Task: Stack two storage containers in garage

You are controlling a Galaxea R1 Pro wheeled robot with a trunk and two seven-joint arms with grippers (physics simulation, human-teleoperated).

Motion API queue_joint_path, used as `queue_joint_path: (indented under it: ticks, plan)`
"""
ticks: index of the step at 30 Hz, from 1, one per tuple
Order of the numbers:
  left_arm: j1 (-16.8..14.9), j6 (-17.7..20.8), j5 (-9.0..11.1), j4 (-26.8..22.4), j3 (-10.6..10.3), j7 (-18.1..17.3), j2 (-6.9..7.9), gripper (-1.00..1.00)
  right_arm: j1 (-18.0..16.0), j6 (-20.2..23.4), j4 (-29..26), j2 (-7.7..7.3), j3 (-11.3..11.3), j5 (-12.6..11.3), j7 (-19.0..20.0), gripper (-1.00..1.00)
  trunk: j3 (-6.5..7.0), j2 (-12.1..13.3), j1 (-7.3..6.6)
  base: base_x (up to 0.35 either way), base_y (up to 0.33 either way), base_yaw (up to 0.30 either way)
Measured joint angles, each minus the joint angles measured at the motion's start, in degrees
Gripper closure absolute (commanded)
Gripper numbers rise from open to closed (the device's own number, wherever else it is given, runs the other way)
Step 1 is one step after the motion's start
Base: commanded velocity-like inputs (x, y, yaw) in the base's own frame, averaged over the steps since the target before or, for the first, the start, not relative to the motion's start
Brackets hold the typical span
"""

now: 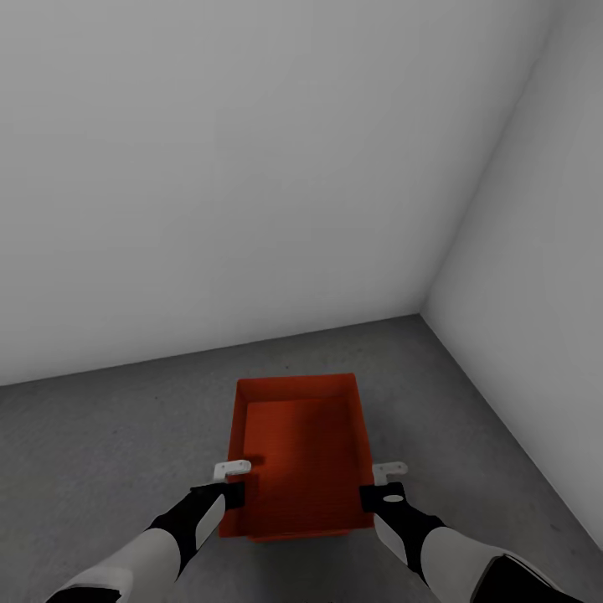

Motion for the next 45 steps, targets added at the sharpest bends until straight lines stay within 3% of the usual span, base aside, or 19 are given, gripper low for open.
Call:
queue_joint_path:
  ticks: [45]
  plan:
    - [0.0, 0.0, 0.0, 0.0, 0.0, 0.0, 0.00, 1.00, 0.0, 0.1, -0.1, -0.04, 0.0, 0.1, 0.0, 1.00, 0.68, 0.0, 0.00, 0.000, 0.000, 0.000]
